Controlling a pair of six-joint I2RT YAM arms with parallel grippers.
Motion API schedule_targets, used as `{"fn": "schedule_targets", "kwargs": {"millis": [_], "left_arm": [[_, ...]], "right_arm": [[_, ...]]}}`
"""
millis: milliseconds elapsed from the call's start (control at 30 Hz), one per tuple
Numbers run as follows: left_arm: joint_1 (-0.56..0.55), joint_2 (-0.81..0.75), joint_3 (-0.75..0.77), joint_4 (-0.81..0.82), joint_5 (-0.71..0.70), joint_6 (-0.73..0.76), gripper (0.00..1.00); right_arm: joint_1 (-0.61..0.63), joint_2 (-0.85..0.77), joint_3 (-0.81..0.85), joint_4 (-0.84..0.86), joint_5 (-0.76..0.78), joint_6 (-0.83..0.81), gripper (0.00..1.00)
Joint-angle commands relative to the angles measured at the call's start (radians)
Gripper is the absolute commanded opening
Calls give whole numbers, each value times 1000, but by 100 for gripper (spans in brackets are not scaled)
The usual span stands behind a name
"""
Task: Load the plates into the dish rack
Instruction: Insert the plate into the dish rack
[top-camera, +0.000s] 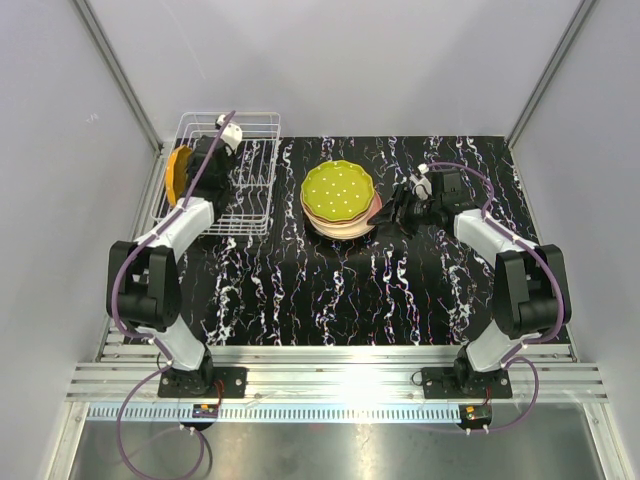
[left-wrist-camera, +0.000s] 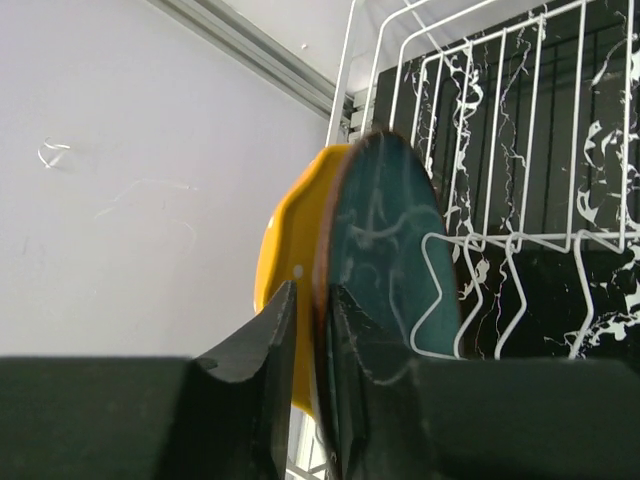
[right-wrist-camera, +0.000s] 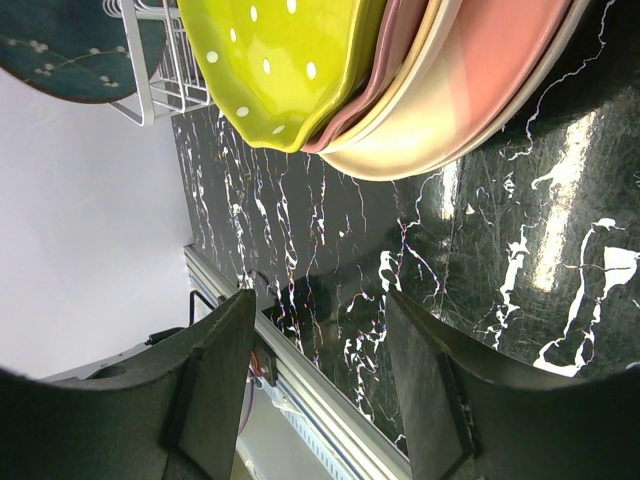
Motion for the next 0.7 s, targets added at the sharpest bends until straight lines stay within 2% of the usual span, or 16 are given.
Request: {"fn": "schedule_targets", "kwargs": {"millis": [0, 133, 167, 233, 267, 400, 567, 667], "left_arm": [[14, -39, 50, 118, -24, -21, 24], [28, -53, 43, 100, -29, -70, 39], [29, -60, 43, 97, -27, -77, 46], [37, -73, 34, 91, -29, -97, 50], [38, -85, 31, 91, -27, -103, 57], [40, -122, 30, 72, -27, -133, 70], [39, -200, 83, -52, -1, -241, 76], [38, -270, 105, -150, 69, -348, 79]], "right_arm": [[-8, 5, 4, 28, -38, -13, 62], [-10, -10, 2, 16, -38, -16, 61], [-10, -15, 1, 14, -38, -15, 61], [-10, -26, 1, 9, -38, -15, 61], [-10, -29, 1, 6, -37, -13, 61], [-10, -56, -1, -6, -34, -5, 61], [-11, -98, 1, -23, -20, 5, 61], [-10, -122, 10, -32, -1, 19, 61]]}}
